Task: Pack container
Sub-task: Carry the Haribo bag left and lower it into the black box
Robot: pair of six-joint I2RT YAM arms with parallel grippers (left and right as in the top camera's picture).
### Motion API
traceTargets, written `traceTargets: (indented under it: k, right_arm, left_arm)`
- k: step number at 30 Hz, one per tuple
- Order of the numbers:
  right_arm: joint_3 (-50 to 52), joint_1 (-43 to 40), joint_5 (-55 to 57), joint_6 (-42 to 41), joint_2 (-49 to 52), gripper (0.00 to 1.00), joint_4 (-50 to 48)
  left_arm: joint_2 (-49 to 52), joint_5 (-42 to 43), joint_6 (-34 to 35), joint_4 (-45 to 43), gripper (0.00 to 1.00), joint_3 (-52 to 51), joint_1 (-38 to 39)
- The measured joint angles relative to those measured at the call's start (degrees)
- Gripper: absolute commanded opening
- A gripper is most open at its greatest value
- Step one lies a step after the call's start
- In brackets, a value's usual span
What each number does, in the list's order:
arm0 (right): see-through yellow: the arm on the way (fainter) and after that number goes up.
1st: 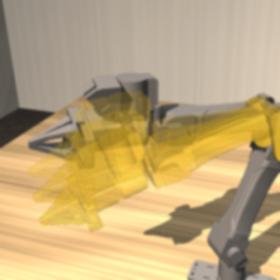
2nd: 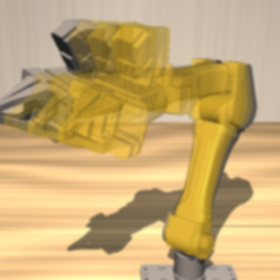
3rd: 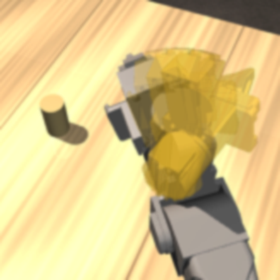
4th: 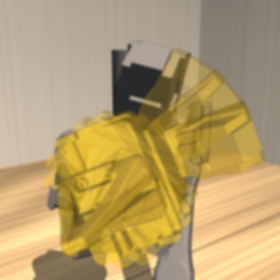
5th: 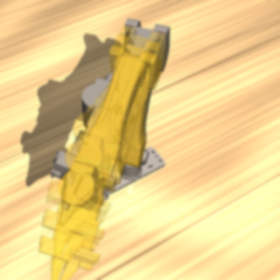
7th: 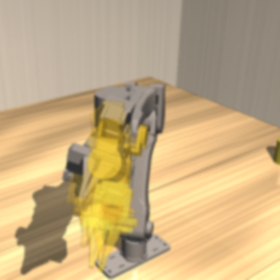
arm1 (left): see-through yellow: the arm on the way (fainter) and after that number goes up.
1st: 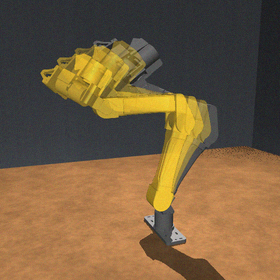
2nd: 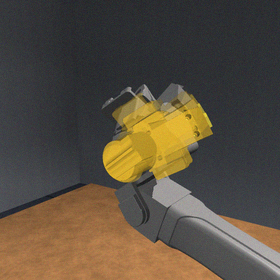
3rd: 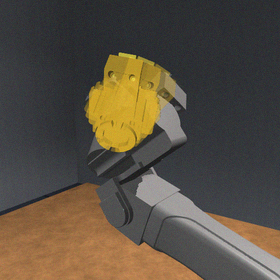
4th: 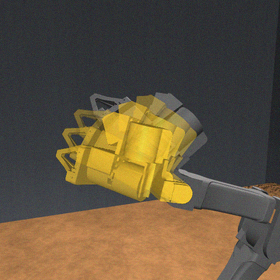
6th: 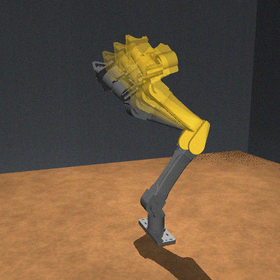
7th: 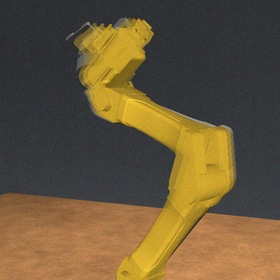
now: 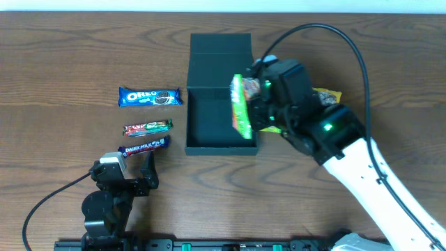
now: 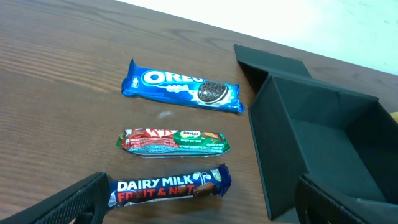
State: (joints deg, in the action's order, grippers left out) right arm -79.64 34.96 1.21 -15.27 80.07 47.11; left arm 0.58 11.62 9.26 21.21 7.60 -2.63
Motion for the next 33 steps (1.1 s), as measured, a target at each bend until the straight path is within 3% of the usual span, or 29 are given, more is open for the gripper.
traceTargets:
  k: [9,16,17,18,19,20,21,23,25,27,28,29,30,31,33]
  right_arm:
    - [0.3,7.1,0.9,-10.3,17.0,0.01,-4.6]
    - [0.3,7.6,1.4,-12.7,22.6,0.03,-6.6]
    - [0.3,7.7,1.4,-12.8,22.8,0.16,-6.6]
    - [0.3,7.7,1.3,-13.2,23.0,0.36,-6.7]
    - [0.3,7.7,1.3,-13.2,23.2,0.69,-6.8]
    - [0.3,7.7,1.3,-13.2,23.4,0.89,-6.8]
    - [0.3,7.7,1.2,-13.2,23.5,0.98,-7.1]
    - [0.3,7.7,1.2,-12.9,23.6,0.99,-7.3]
    - [0.2,7.7,1.2,-11.9,23.6,0.98,-7.4]
    - [0.0,7.7,1.2,-10.8,23.6,0.89,-7.3]
    - [-0.2,7.7,1.3,-10.0,23.5,0.79,-7.3]
    - [-0.3,7.7,1.4,-9.3,23.4,0.61,-7.4]
    - [-0.6,7.7,1.6,-9.0,23.2,0.36,-7.3]
    - [-0.8,7.7,1.7,-8.5,23.1,0.22,-7.3]
    - [-1.0,7.7,2.1,-8.1,22.8,0.03,-7.3]
  left_arm:
    - [0.0,0.0,0.0,0.0,0.95,0.0,0.0]
    - [0.0,0.0,0.0,0.0,0.95,0.0,0.0]
    - [0.0,0.0,0.0,0.0,0.95,0.0,0.0]
    - [0.0,0.0,0.0,0.0,0.95,0.0,0.0]
    - [0.0,0.0,0.0,0.0,0.95,0.0,0.0]
    - [0.0,0.0,0.0,0.0,0.95,0.0,0.0]
    - [0.0,0.0,0.0,0.0,0.95,0.0,0.0]
    - [0.0,0.0,0.0,0.0,0.95,0.0,0.0]
    - [0.0,0.0,0.0,0.0,0.95,0.0,0.0]
    - [0.0,0.0,0.0,0.0,0.95,0.0,0.0]
    - [0.0,0.0,0.0,0.0,0.95,0.0,0.0]
    - [0.0,0.0,0.0,0.0,0.95,0.0,0.0]
    - [0.0,0.0,0.0,0.0,0.95,0.0,0.0]
    - [0.0,0.0,0.0,0.0,0.95,0.0,0.0]
    - [0.0,0.0,0.0,0.0,0.95,0.0,0.0]
